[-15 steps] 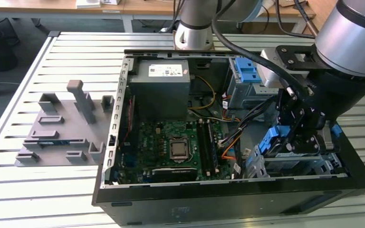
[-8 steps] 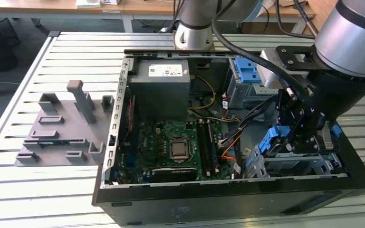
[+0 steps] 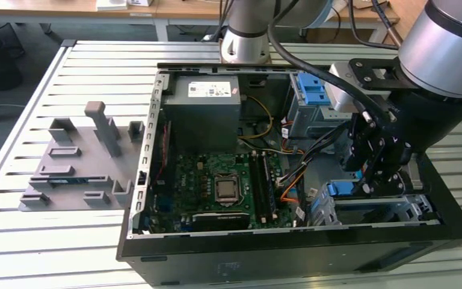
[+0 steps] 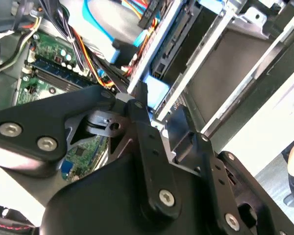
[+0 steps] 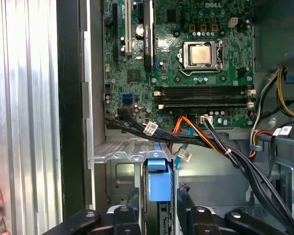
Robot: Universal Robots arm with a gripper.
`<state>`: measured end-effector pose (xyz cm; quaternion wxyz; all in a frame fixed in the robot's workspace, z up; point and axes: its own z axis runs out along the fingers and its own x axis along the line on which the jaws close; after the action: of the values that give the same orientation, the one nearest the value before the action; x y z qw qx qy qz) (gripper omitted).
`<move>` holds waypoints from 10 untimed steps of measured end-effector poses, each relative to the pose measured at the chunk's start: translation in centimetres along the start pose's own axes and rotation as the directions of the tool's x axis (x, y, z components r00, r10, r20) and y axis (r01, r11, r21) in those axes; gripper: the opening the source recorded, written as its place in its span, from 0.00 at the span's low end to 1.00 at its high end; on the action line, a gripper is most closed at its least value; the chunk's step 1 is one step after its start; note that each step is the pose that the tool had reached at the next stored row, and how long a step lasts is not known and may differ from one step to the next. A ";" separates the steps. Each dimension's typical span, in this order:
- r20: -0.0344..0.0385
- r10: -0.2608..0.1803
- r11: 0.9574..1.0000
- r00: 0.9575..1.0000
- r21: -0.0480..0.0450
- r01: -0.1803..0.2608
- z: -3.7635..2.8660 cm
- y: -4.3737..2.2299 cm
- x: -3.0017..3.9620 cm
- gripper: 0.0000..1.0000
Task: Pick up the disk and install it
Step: 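Insert the disk into the insertion slot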
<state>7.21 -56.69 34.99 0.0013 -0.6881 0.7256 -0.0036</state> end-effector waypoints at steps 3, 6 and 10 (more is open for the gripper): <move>0.000 0.000 1.000 1.000 0.000 0.000 0.01 0.00 0.00 0.42; 0.000 0.000 1.000 1.000 0.000 0.000 0.01 0.00 0.00 0.30; 0.000 0.000 1.000 1.000 0.000 0.000 0.01 0.00 0.00 0.13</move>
<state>7.21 -56.69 34.97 0.0013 -0.6881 0.7256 -0.0036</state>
